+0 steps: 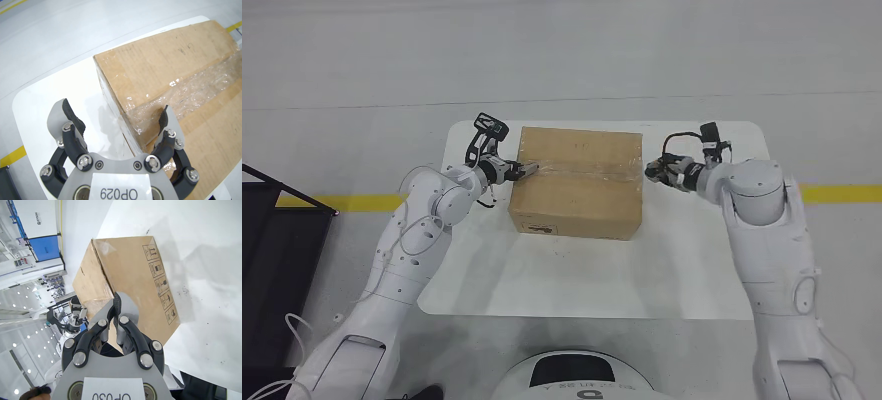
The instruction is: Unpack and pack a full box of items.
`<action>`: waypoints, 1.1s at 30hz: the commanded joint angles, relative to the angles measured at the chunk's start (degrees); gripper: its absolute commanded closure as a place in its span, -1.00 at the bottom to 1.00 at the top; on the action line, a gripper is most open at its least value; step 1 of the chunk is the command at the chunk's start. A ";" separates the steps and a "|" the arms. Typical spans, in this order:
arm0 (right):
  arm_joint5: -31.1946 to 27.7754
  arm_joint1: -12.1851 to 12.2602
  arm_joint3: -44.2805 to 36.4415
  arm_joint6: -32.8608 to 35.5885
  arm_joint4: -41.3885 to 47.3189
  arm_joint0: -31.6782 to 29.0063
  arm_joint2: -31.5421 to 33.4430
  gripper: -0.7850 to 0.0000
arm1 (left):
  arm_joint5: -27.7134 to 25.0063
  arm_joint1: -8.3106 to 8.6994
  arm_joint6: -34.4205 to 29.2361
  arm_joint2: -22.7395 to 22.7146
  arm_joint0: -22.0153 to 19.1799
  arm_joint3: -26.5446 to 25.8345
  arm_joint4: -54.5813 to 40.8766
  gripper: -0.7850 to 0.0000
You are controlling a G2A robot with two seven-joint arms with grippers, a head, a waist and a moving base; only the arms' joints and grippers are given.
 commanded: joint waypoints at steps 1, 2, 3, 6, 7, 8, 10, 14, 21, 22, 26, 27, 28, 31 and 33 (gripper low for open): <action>-0.45 0.14 0.03 -1.17 1.46 -0.85 1.65 1.00 | 0.00 0.00 0.00 0.00 0.00 0.00 0.00 -1.00; -0.92 0.19 0.06 -2.01 2.37 -1.28 2.61 1.00 | 0.00 0.00 0.00 0.00 0.00 0.00 0.00 -1.00; -1.37 0.23 0.11 -2.70 3.44 -1.77 3.47 1.00 | 0.00 0.00 0.00 0.00 0.00 0.00 0.00 -1.00; -4.55 0.24 0.28 -5.27 7.91 -2.95 6.57 0.96 | 0.59 0.30 2.41 -1.68 1.03 -2.86 0.03 -1.00; -5.29 0.28 0.79 -6.18 8.79 -3.21 7.41 0.83 | 0.68 0.51 3.09 -2.99 1.50 -4.08 -0.58 -1.00; -6.14 0.27 1.14 -7.00 9.89 -3.32 7.99 0.88 | 0.64 0.77 3.55 -4.47 2.17 -5.19 -1.17 -1.00; -8.67 0.19 2.01 -8.87 12.42 -3.41 9.14 0.18 | 0.68 1.35 4.55 -8.16 3.66 -7.25 -2.91 -1.00; -13.50 -0.18 3.20 -15.19 16.78 -4.02 10.60 -1.00 | 1.34 2.29 6.59 -15.54 6.11 -7.96 -7.64 -1.00; -15.82 -0.49 4.02 -18.67 19.61 -4.64 11.00 -0.61 | 1.38 2.76 6.27 -18.69 6.62 -6.16 -9.38 -1.00; -15.78 -0.48 4.01 -18.59 19.55 -4.63 10.99 -0.71 | 1.38 2.75 6.27 -18.63 6.60 -6.20 -9.34 -1.00; -15.74 -0.48 4.00 -18.53 19.51 -4.62 10.99 -0.95 | 1.37 2.74 6.28 -18.58 6.60 -6.24 -9.31 -1.00; -15.74 -0.48 4.00 -18.53 19.51 -4.62 10.99 -0.97 | 1.37 2.74 6.28 -18.58 6.60 -6.24 -9.31 -1.00; -15.74 -0.48 4.00 -18.53 19.51 -4.62 10.99 -0.99 | 1.37 2.74 6.28 -18.58 6.60 -6.24 -9.31 -1.00; -15.74 -0.48 3.99 -18.53 19.51 -4.62 10.99 -1.00 | 1.37 2.74 6.28 -18.58 6.60 -6.24 -9.31 -1.00; -15.74 -0.48 3.99 -18.53 19.51 -4.62 10.99 -1.00 | 1.37 2.74 6.28 -18.58 6.60 -6.24 -9.31 -1.00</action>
